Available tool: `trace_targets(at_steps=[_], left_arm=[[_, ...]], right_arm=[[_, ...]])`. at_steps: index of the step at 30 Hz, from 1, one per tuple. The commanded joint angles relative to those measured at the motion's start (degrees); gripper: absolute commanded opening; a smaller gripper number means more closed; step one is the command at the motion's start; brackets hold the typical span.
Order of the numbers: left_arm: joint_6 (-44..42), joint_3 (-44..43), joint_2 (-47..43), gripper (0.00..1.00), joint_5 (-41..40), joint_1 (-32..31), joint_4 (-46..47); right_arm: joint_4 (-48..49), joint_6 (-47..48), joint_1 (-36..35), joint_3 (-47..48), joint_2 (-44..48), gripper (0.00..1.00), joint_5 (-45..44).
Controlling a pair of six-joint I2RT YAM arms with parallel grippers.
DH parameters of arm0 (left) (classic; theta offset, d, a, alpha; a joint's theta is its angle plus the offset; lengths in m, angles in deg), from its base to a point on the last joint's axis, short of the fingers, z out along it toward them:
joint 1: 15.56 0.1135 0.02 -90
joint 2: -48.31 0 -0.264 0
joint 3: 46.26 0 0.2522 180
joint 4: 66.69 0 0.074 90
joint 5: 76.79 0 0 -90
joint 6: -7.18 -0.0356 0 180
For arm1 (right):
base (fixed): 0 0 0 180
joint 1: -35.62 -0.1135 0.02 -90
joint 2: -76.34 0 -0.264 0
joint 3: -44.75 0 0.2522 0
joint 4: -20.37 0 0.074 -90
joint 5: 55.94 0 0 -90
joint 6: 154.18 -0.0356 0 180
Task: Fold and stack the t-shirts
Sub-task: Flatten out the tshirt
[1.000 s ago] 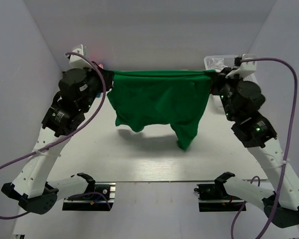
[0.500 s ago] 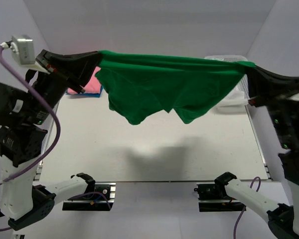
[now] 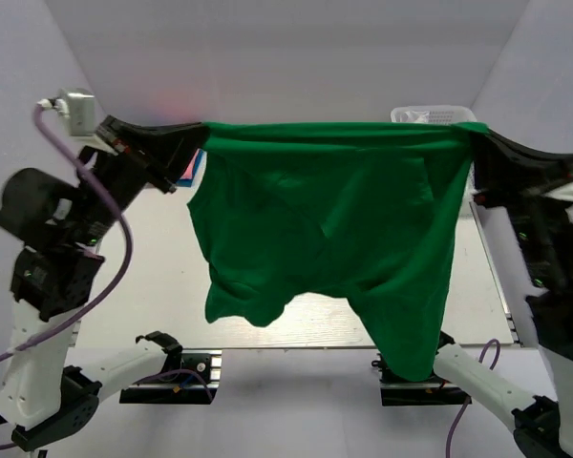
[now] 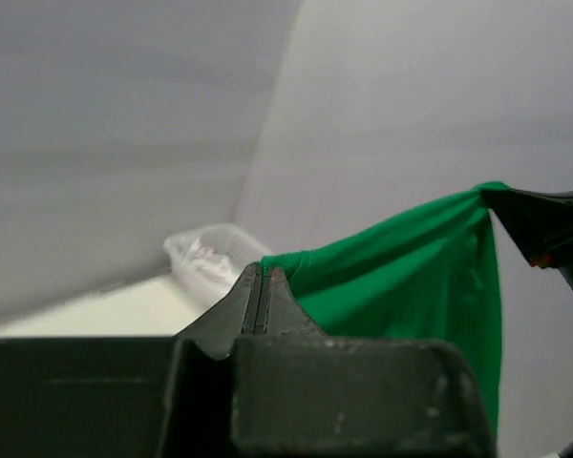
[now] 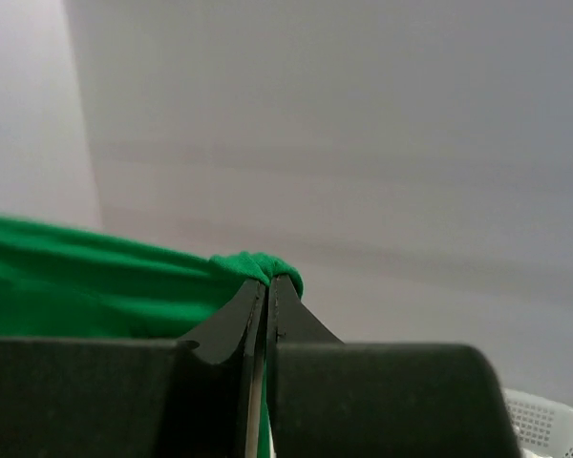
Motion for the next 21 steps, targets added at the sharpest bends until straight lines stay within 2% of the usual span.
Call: trace_targets(at_steps=[1,2,4,5,9,10,11,12,14,15,21], left_arm=[[4.7,9.2,0.1,0.0,-19.7,1.2,0.3],[5.7,11.2,0.8,0.0,-24.8,1.2,0.3],[6.3,16.0,3.3,0.0,-27.4,1.2,-0.2],[8.0,17.0,5.1,0.0,-29.2,1.2,-1.3],[11.7,17.7,18.3,0.0,-38.1,1.8,-9.0],[12.8,17.7,24.2,0.0,-39.9,2.6,-10.2],[14.2,17.7,27.1,0.0,-40.1,3.8,-11.4],[14.8,16.6,29.9,0.0,-39.0,4.7,-12.2],[16.0,15.9,36.9,0.0,-36.8,6.1,-12.7],[16.0,15.9,38.7,0.0,-35.8,7.9,-11.3],[14.7,10.1,50.4,0.0,-32.6,12.1,-3.7]], right_arm=[[11.0,2.1,0.6,-8.2,-4.3,0.0,-12.8],[11.1,1.9,0.5,-9.9,-6.5,0.0,-13.8],[15.1,0.6,0.7,-12.5,-9.1,0.0,-17.5],[16.5,-0.3,0.8,-16.2,-13.6,0.0,-18.2],[19.2,-4.4,0.9,-20.5,-24.8,0.0,-19.0],[19.3,-6.3,0.9,-20.4,-29.4,0.0,-17.6],[19.0,-6.8,1.3,-20.0,-31.7,0.0,-16.8],[18.6,-7.4,1.2,-17.9,-38.4,0.0,-15.8],[16.2,-8.0,2.1,-15.5,-43.1,0.0,-14.7],[16.0,-8.1,2.2,-12.3,-49.6,0.0,-15.0],[11.9,-8.6,5.0,1.0,-66.6,0.0,-10.9]])
